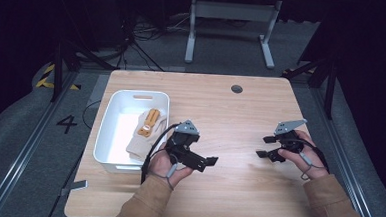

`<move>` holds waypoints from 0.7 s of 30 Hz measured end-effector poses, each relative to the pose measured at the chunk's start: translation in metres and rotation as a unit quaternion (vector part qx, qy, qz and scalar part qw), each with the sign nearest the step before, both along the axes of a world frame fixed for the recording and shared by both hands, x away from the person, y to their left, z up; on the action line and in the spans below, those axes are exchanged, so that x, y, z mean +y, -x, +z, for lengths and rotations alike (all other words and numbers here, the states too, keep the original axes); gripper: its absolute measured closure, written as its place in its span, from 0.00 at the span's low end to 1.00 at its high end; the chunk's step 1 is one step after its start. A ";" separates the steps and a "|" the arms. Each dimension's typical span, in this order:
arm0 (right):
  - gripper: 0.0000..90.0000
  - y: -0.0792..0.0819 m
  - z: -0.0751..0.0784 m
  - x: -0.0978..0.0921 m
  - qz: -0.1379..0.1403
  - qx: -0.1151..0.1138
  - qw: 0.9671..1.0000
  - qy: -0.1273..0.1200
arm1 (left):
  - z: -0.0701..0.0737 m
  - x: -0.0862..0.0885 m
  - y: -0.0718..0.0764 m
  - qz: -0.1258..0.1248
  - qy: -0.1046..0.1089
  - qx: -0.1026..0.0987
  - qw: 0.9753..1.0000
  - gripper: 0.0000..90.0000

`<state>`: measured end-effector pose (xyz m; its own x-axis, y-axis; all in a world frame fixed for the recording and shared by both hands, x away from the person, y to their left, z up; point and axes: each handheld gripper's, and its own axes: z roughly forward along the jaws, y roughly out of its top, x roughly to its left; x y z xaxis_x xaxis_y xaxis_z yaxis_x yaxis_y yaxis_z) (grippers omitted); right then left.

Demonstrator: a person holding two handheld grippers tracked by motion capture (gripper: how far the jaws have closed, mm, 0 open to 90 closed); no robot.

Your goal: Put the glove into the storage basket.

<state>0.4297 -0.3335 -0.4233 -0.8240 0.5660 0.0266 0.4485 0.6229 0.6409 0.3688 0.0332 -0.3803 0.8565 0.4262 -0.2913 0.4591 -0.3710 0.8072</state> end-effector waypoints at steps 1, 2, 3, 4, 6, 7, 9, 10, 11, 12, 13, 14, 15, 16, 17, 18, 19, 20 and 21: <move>0.33 0.000 0.000 0.000 0.001 0.000 1.000 0.002 | -0.003 -0.002 0.000 -0.003 0.001 0.000 1.000 0.00; 0.33 0.000 0.000 0.000 0.001 0.000 1.000 0.002 | -0.003 -0.002 0.000 -0.003 0.001 0.000 1.000 0.00; 0.33 0.000 -0.001 0.000 0.002 0.000 1.000 0.003 | -0.006 -0.004 0.001 -0.007 0.003 -0.004 1.000 0.00; 0.33 0.000 -0.001 0.001 0.004 0.000 1.000 0.004 | -0.009 -0.006 0.002 -0.009 0.000 -0.008 1.000 0.00; 0.33 0.000 -0.002 0.002 0.004 0.001 1.000 0.007 | -0.015 -0.011 0.004 -0.014 -0.010 -0.016 1.000 0.00; 0.32 0.000 -0.002 0.002 0.005 0.001 1.000 0.007 | -0.018 -0.013 0.004 -0.014 -0.016 -0.019 1.000 0.00; 0.32 0.000 -0.002 0.002 0.006 0.000 1.000 0.007 | -0.025 -0.018 0.004 -0.020 -0.024 -0.020 0.999 0.00; 0.32 0.001 -0.003 0.001 0.007 0.000 1.000 0.005 | -0.032 -0.020 0.006 -0.022 -0.024 -0.019 0.999 0.00; 0.32 0.001 -0.004 0.001 0.005 0.002 1.000 0.006 | -0.032 -0.020 0.006 -0.022 -0.024 -0.019 0.999 0.00; 0.32 0.001 -0.005 0.001 0.007 0.003 1.000 0.007 | -0.038 -0.021 0.008 -0.024 -0.019 -0.023 0.999 0.00; 0.32 0.001 -0.005 0.001 0.007 0.003 1.000 0.007 | -0.038 -0.021 0.008 -0.024 -0.019 -0.023 0.999 0.00; 0.32 0.001 -0.006 0.002 0.008 0.002 1.000 0.007 | -0.041 -0.022 0.008 -0.023 -0.020 -0.027 0.999 0.00; 0.32 0.001 -0.006 0.002 0.009 0.003 1.000 0.007 | -0.043 -0.023 0.010 -0.021 -0.020 -0.031 0.999 0.00; 0.32 0.001 -0.008 0.002 0.008 0.002 1.000 0.007 | -0.046 -0.024 0.010 -0.020 -0.021 -0.035 0.999 0.00; 0.31 0.001 -0.009 0.002 0.007 -0.001 1.000 0.003 | -0.050 -0.025 0.011 -0.013 -0.025 -0.042 0.999 0.00; 0.31 0.001 -0.009 0.002 0.007 -0.001 1.000 0.003 | -0.050 -0.025 0.011 -0.013 -0.025 -0.042 0.999 0.00; 0.31 0.001 -0.010 0.002 0.007 -0.002 1.000 -0.001 | -0.053 -0.026 0.012 -0.006 -0.030 -0.046 0.998 0.00; 0.31 0.001 -0.011 0.003 0.008 -0.001 1.000 -0.004 | -0.059 -0.028 0.011 0.004 -0.043 -0.051 0.998 0.00; 0.31 0.001 -0.011 0.003 0.008 -0.001 1.000 -0.004 | -0.059 -0.028 0.011 0.004 -0.043 -0.051 0.998 0.00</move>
<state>0.4287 -0.3301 -0.4343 -0.8326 0.5530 0.0296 0.4377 0.6244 0.6469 0.3579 0.0057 -0.4389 0.8759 0.4532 -0.1654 0.3802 -0.4374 0.8149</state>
